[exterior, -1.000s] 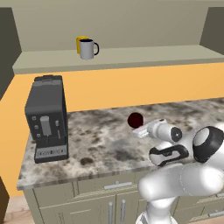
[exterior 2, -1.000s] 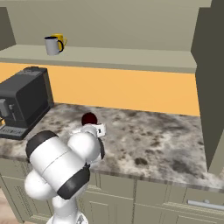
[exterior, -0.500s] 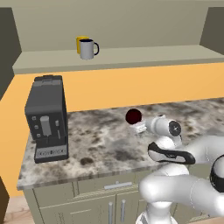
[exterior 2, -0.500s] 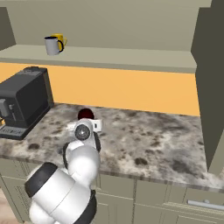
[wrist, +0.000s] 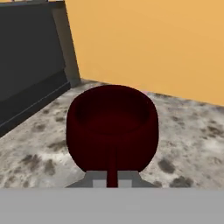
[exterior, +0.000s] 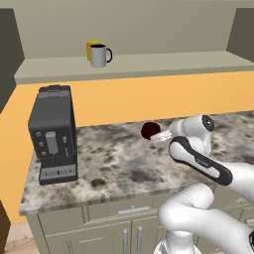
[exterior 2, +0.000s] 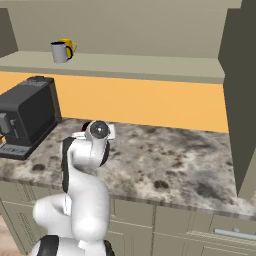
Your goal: Pick the mug on the counter and place it in the cabinet with the handle facing the right, like the mugs already inside.
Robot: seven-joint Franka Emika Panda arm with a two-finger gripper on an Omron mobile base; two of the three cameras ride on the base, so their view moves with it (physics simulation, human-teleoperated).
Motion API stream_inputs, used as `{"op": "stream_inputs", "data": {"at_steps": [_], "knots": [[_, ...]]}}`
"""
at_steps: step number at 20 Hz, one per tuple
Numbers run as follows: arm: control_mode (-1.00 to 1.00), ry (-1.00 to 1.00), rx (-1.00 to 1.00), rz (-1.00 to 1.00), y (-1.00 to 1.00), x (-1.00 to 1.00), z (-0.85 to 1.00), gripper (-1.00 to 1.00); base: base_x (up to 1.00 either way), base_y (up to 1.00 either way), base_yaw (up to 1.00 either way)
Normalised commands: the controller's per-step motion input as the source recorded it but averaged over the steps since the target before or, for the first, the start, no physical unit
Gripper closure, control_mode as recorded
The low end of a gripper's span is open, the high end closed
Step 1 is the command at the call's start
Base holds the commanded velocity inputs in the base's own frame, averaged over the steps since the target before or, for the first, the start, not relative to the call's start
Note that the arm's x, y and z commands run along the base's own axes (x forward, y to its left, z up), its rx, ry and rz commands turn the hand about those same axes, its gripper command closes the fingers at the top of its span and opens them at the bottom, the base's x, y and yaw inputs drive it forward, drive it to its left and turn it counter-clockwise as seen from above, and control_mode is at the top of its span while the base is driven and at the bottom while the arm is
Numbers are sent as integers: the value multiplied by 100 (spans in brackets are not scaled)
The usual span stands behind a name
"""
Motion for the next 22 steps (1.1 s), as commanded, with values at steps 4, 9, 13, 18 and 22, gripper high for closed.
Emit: {"op": "stream_inputs", "data": {"at_steps": [4, 9, 13, 18, 22], "knots": [[-100, 1, 0, 30, 19, -53, 29, 100, 0, 0, 0], [-100, 0, 0, 20, 23, -56, 44, 100, 0, 0, 0], [-100, 0, 1, 11, 15, -57, 56, 100, 0, 0, 0], [-100, 0, 1, 5, 4, -62, 62, 100, 0, 0, 0], [-100, 0, 2, 0, 0, -59, 65, 100, 0, 0, 0]]}}
